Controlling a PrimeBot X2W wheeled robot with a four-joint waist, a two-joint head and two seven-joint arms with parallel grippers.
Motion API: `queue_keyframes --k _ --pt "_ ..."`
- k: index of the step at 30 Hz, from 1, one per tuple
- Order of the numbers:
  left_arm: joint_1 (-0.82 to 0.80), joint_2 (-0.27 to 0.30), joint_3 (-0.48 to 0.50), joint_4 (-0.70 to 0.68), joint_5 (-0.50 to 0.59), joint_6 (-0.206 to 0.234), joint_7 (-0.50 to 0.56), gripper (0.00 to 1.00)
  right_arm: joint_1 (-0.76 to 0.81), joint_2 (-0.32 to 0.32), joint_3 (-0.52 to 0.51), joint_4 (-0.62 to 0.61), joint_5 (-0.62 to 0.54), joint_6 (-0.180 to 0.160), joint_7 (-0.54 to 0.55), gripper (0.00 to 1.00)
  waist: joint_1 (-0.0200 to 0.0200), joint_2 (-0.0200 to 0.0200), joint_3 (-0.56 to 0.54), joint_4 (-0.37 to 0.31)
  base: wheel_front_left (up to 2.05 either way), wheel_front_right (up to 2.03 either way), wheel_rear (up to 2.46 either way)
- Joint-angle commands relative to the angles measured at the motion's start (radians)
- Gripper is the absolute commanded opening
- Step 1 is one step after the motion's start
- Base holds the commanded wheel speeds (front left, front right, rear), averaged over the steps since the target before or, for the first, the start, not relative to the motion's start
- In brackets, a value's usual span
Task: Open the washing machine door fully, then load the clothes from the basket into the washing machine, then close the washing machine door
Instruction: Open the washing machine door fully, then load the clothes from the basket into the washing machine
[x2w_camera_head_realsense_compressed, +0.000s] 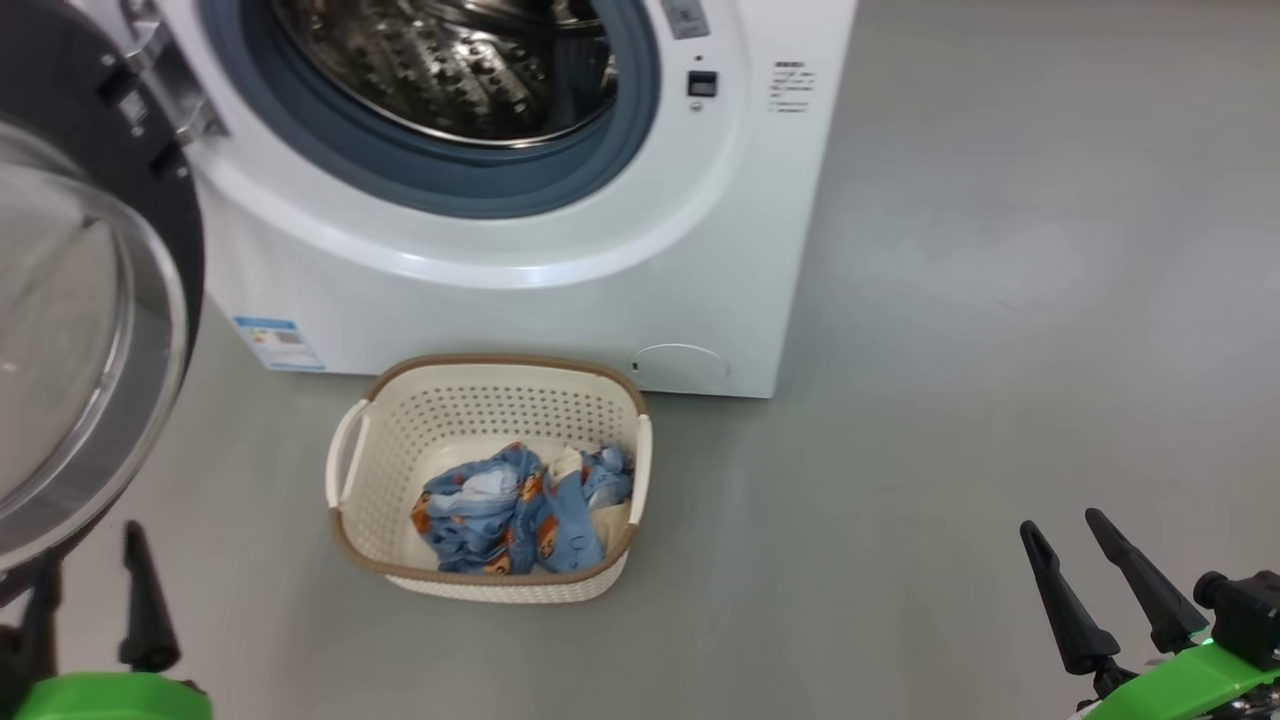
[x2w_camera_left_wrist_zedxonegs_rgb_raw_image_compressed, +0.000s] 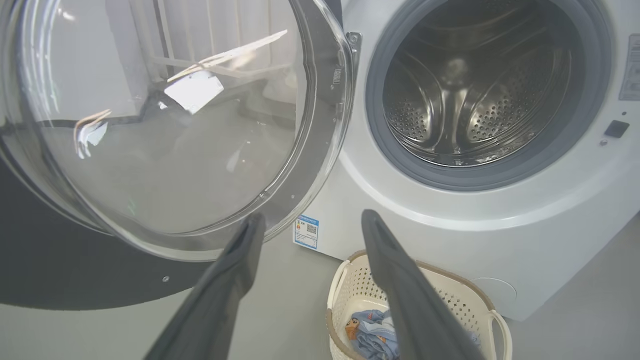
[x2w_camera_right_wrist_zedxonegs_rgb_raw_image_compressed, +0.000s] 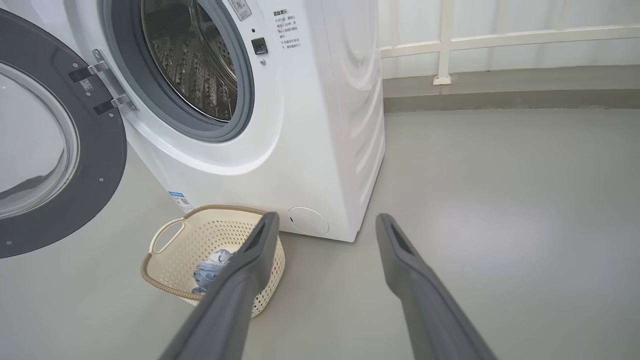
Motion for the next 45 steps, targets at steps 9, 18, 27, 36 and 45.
queue_keyframes --k 9,18,27,36,45 --pt "0.025 0.041 -0.118 -0.080 -0.011 -0.001 -0.006 1.00 0.019 -0.021 0.006 -0.024 0.006 0.002 -0.013 1.00 0.0000 -0.0001 -0.016 -0.103 0.00 0.00 0.00" --pt "0.056 0.024 -0.172 -0.096 -0.013 -0.001 -0.006 1.00 0.017 -0.022 -0.003 -0.028 0.006 0.002 -0.013 1.00 0.0000 -0.0001 -0.025 -0.174 0.00 0.00 0.00" --pt "0.060 0.017 -0.209 -0.091 -0.015 -0.001 -0.006 1.00 0.021 -0.024 -0.019 -0.028 0.003 0.002 -0.013 1.00 0.0000 -0.0001 -0.036 -0.196 0.00 0.00 0.00" --pt "0.061 0.023 -0.232 -0.082 -0.031 -0.002 -0.006 1.00 0.023 -0.019 -0.028 -0.031 0.000 0.002 -0.013 1.00 0.0000 -0.0001 -0.039 -0.194 0.00 0.00 0.00" --pt "0.056 0.033 -0.226 -0.078 -0.061 -0.002 -0.006 1.00 0.021 -0.016 -0.034 -0.036 -0.002 0.002 -0.013 1.00 0.0000 -0.0001 -0.036 -0.185 0.04 -0.17 0.12"
